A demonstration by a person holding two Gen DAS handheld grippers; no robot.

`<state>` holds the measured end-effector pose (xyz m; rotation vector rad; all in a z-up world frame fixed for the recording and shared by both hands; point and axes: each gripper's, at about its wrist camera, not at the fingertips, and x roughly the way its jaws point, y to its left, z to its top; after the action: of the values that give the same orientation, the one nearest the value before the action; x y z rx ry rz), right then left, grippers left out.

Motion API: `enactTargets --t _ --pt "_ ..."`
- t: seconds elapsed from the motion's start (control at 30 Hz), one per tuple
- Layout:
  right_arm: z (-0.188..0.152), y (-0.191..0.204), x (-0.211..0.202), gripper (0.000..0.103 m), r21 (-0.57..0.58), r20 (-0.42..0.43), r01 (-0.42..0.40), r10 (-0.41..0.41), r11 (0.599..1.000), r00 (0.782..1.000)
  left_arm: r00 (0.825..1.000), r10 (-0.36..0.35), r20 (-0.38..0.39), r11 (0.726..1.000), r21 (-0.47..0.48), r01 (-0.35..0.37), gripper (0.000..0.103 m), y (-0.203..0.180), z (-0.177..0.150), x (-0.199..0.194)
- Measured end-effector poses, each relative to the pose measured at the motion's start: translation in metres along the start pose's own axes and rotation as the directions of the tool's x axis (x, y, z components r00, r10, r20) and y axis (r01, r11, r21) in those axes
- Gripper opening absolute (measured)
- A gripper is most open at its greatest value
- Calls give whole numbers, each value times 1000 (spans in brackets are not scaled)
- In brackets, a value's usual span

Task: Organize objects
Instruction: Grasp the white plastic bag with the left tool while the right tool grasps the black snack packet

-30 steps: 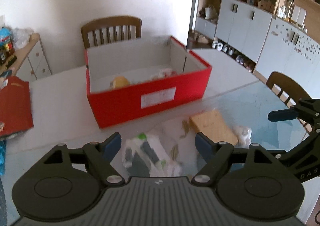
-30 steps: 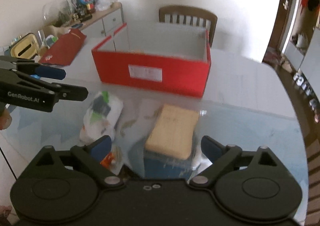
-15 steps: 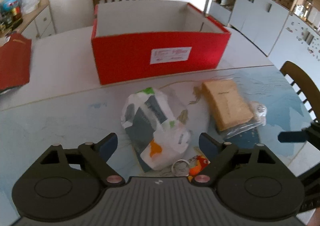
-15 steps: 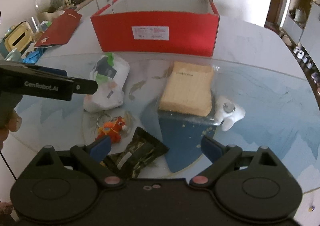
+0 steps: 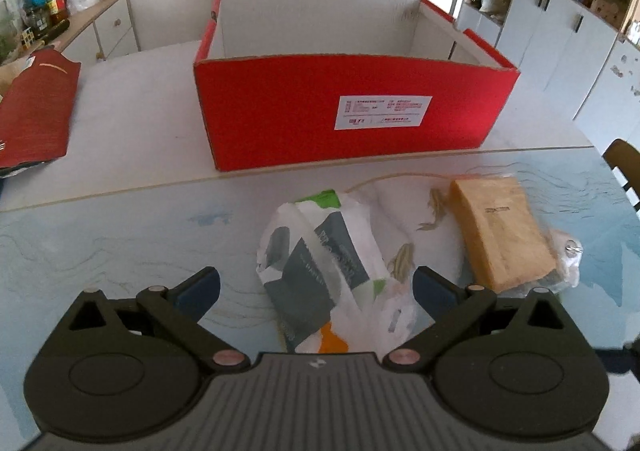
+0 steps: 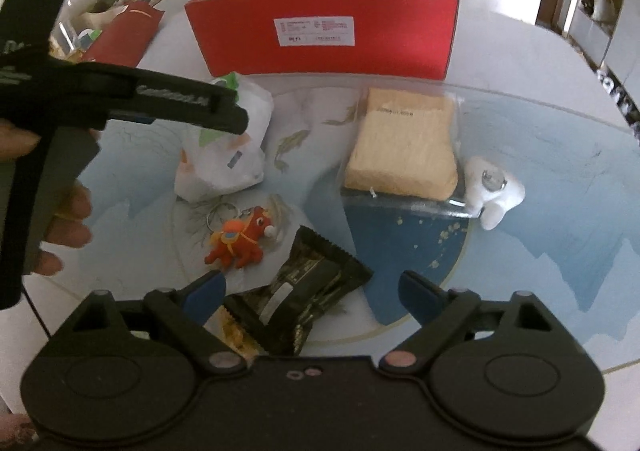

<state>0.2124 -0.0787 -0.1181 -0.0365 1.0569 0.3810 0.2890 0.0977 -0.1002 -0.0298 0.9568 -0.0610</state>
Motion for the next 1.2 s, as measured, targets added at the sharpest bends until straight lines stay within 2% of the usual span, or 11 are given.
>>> enactTargets --t 0.2,0.33,0.5,0.67,0.83,0.97,1.07,1.1,1.2 --pt "0 -5 3 88 48 -16 3 -2 999 1000 999 30 -44 1000 -7 -30 103 -1 -1 22" --pt "-1 -6 6 85 49 -27 19 -18 999 999 995 0 -102 999 -46 -5 103 4 -8 36" --pt "-1 -4 9 81 37 -27 22 -21 999 999 994 49 -93 997 62 -43 103 -6 -15 38" --pt "3 0 9 69 27 -21 38 -37 999 999 994 44 -98 998 49 -39 103 -2 -17 36" --pt "2 0 12 52 29 -34 43 -42 999 999 996 37 -81 997 65 -32 102 1 -23 32" --pt "2 0 12 46 23 -35 37 -36 999 999 998 24 -60 997 81 -19 92 1 -27 27" --pt "1 2 11 42 3 -31 39 -39 999 999 999 14 -43 995 95 -10 77 1 -28 23" --pt "2 2 10 37 -1 -30 38 -38 999 999 999 13 -41 996 94 -9 72 2 -28 22" --pt "1 2 9 34 -9 -29 37 -37 999 999 999 -1 -37 995 99 4 59 3 -25 20"
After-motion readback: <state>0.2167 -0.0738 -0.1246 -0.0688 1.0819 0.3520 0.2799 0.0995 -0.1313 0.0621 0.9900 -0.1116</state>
